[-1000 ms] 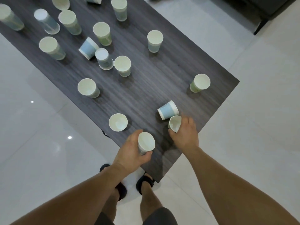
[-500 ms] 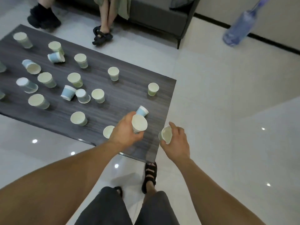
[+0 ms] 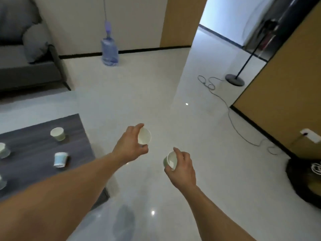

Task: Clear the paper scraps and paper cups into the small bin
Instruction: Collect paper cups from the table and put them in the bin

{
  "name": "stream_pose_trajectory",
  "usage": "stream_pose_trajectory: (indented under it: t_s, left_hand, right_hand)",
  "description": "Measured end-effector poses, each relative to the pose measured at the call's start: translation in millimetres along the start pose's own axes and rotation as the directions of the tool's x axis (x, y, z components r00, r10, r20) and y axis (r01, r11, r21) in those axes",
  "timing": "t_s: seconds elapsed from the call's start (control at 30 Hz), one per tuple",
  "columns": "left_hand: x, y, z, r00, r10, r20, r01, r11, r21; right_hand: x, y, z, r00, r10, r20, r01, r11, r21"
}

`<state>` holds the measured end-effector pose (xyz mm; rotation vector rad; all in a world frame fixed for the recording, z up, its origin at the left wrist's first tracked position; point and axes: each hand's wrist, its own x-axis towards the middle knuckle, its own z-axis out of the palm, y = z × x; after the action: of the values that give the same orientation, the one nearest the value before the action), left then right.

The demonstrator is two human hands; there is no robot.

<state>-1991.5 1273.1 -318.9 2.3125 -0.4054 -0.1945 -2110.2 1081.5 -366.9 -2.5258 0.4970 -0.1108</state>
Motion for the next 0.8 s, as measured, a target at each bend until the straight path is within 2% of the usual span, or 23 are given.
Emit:
stream_pose_trajectory:
  t_s: [0.1,0.27,0.37,0.5,0.8]
  left_hand:
    - [-4,73,55,0.988,0.121,0.095,-0.123,0.992,0.019]
    - [-33,194,163,0.924,0.296,0.241,-0.307,0.952,0.007]
    - [-68,276,244,0.825,0.432,0.364,-0.455,0.890,-0.025]
    - [-115,370,333,0.678,0.555,0.483,-0.581,0.806,-0.112]
    - [-180,504,509,0.366,0.619,0.695,-0.699,0.676,-0.234]
  right_hand:
    - [-34,66,-54,0.985,0.130,-0.111,-0.127,0.991,0.031]
    - [-111,182,-133,0.914,0.322,-0.246,-0.314,0.947,0.070]
    - [-166,254,-186,0.839,0.446,-0.311,-0.441,0.893,0.091]
    - [-231,333,-241,0.707,0.592,-0.386,-0.591,0.795,0.138]
    - [-325,477,-316,0.407,0.787,-0.463,-0.788,0.559,0.257]
